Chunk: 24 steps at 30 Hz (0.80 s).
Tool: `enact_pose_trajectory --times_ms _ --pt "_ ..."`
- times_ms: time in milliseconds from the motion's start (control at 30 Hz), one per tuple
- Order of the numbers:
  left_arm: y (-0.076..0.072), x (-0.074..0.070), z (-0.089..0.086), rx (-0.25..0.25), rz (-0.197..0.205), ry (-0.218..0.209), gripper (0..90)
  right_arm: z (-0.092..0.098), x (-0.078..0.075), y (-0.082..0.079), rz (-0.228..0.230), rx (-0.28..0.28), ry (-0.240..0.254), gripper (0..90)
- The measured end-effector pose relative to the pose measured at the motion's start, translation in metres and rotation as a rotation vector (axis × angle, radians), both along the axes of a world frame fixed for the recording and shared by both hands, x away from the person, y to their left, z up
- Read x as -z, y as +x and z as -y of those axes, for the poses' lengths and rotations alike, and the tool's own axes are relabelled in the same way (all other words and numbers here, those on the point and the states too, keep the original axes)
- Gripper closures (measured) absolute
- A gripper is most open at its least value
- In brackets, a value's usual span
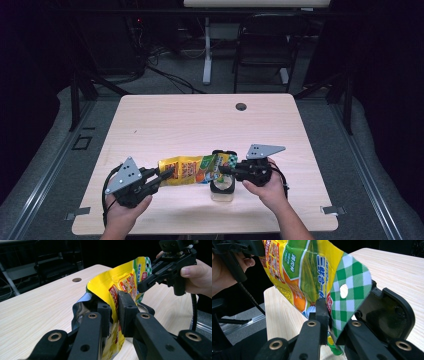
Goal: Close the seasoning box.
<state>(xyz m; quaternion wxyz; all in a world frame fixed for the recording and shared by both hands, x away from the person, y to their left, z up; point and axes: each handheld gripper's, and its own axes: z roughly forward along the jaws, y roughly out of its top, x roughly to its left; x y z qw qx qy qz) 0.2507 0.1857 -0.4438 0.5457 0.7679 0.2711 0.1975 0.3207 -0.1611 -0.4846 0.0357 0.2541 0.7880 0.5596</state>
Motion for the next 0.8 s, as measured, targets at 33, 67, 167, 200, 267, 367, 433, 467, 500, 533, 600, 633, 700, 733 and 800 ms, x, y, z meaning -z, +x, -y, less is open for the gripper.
enact_pose_trajectory --times_ms 33,67,167,200,267,367,433,467,500,533,600,633,700,733,800 --pt "0.0002 0.0002 0.0005 -0.003 0.004 -0.003 81.3 0.0001 0.0001 0.0000 -0.001 0.003 0.005 84.9" --pt "0.0003 0.0000 0.0005 -0.001 0.004 -0.003 81.3 0.0006 -0.0001 0.0000 -0.002 0.005 0.005 84.8" --pt "0.0007 -0.0003 0.0005 -0.002 0.003 -0.002 81.3 0.0021 -0.0009 0.0001 -0.003 0.008 0.001 84.5" --pt "0.0008 -0.0003 0.0005 -0.002 0.003 -0.002 81.3 0.0025 -0.0009 0.0003 -0.005 0.007 0.004 84.4" --pt "0.0009 -0.0005 0.0006 -0.001 0.002 -0.002 81.3 0.0035 -0.0011 0.0006 -0.008 0.003 0.004 84.5" --pt "0.0008 -0.0013 0.0004 0.002 -0.002 0.006 81.3 0.0049 -0.0014 0.0009 -0.010 0.004 0.001 84.6" --pt "0.0009 -0.0013 0.0011 0.000 0.002 0.003 81.3 0.0052 -0.0012 0.0007 -0.011 0.004 0.006 85.1" --pt "0.0009 -0.0020 0.0008 0.003 -0.001 0.010 81.3 0.0055 -0.0012 0.0008 -0.012 0.001 0.005 85.4" --pt "0.0011 -0.0021 0.0011 0.006 0.000 0.008 81.3 0.0061 -0.0013 0.0010 -0.011 -0.002 -0.002 85.8" --pt "0.0011 -0.0024 0.0012 0.006 -0.001 0.010 81.3 0.0064 -0.0011 0.0012 -0.013 -0.005 0.000 86.2" --pt "0.0010 -0.0026 0.0020 0.005 0.000 0.008 81.3 0.0068 -0.0006 0.0014 -0.016 -0.009 0.001 86.8" --pt "0.0010 -0.0028 0.0022 0.005 0.001 0.009 81.3 0.0069 -0.0004 0.0014 -0.017 -0.010 0.000 87.2" --pt "0.0012 -0.0031 0.0023 0.004 -0.001 0.009 81.3 0.0070 -0.0003 0.0013 -0.020 -0.012 -0.001 87.7" --pt "0.0014 -0.0034 0.0023 0.004 -0.003 0.010 81.3 0.0071 -0.0002 0.0013 -0.020 -0.013 -0.001 87.9" --pt "0.0020 -0.0035 0.0024 0.003 -0.004 0.008 81.3 0.0071 -0.0001 0.0014 -0.020 -0.015 -0.002 88.2"
